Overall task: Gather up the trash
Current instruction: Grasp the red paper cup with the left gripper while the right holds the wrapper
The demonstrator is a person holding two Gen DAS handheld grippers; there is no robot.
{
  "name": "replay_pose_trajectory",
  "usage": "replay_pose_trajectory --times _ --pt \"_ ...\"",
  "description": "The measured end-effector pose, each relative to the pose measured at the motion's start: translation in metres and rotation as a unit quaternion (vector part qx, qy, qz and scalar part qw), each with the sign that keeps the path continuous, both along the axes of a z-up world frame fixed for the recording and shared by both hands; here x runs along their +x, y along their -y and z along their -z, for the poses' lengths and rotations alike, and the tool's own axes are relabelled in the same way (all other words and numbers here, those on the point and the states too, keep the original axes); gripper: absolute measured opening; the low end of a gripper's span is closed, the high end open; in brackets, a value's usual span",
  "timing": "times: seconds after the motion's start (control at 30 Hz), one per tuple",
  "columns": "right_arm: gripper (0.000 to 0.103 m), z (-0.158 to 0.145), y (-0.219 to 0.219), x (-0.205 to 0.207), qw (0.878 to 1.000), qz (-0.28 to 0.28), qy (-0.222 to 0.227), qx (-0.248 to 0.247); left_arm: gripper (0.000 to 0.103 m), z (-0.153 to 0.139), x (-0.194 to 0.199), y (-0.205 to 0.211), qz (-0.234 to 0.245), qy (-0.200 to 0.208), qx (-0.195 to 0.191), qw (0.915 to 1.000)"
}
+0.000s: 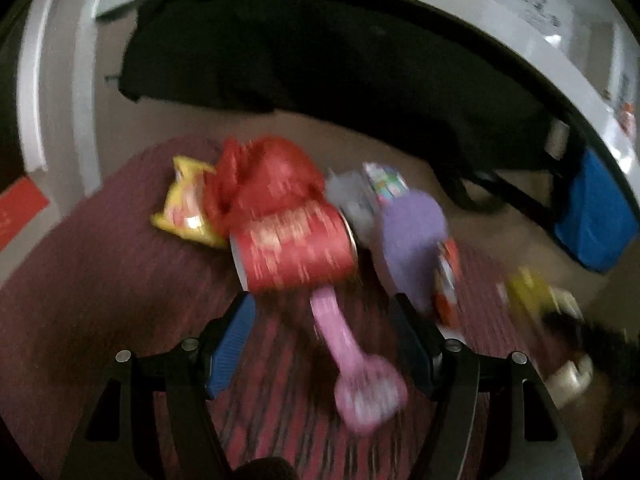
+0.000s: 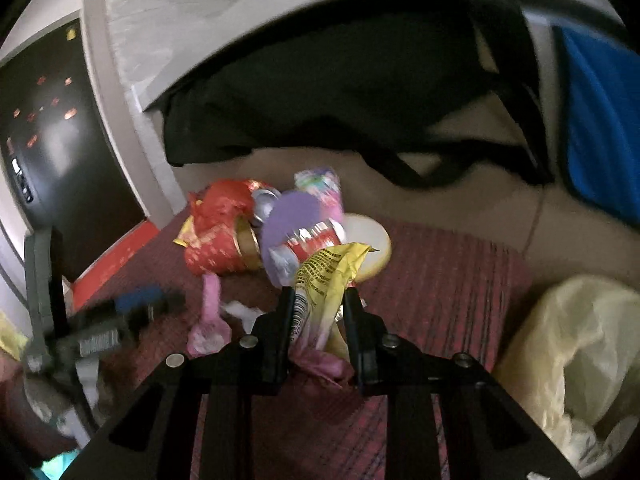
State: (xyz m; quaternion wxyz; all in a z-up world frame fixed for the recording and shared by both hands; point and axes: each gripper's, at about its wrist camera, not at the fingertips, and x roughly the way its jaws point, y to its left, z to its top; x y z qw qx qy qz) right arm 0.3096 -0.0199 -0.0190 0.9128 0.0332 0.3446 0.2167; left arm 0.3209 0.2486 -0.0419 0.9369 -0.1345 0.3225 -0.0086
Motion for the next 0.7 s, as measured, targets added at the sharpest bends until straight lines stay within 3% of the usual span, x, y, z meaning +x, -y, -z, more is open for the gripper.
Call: replay_pose_trajectory --times 0.1,0.2,0.27,0.3,0.4,0.47,0.6,0.7 --pt "0.022 0.012 0.005 0.002 1.0 0.01 -0.01 0.014 0.07 -0.013 0.031 0.01 -0.034 0.007 0.025 0.9991" --pt "0.022 0.023 0.014 0.005 0.999 0.017 -0.023 0.028 0.07 -0.015 0.059 0.042 -0.05 0.012 0.12 0.9915" --pt "0.022 0.026 0.017 0.006 0.999 0.02 -0.028 0.035 0.07 -0.007 0.075 0.061 -0.055 0.008 0.202 0.9779" --pt "0.023 0.027 0.019 0.006 0.999 0.022 -0.028 0.036 0.07 0.0 0.082 0.065 -0.052 0.001 0.224 0.9731" --pt "0.023 0.028 0.022 0.003 0.999 0.022 -0.029 0.037 0.07 0.016 0.095 0.054 -0.042 -0.038 0.213 0.9754" --pt "0.023 0.029 0.023 0.001 0.999 0.022 -0.028 0.032 0.07 0.017 0.087 0.042 -0.052 -0.029 0.211 0.9756" --pt "0.023 0.033 0.026 0.003 0.998 0.022 -0.034 0.04 0.07 0.013 0.058 0.002 -0.046 -0.006 0.137 0.9895" --pt "0.023 0.034 0.025 0.004 0.998 0.019 -0.037 0.051 0.071 0.01 0.042 -0.023 -0.04 0.001 0.1 0.9942"
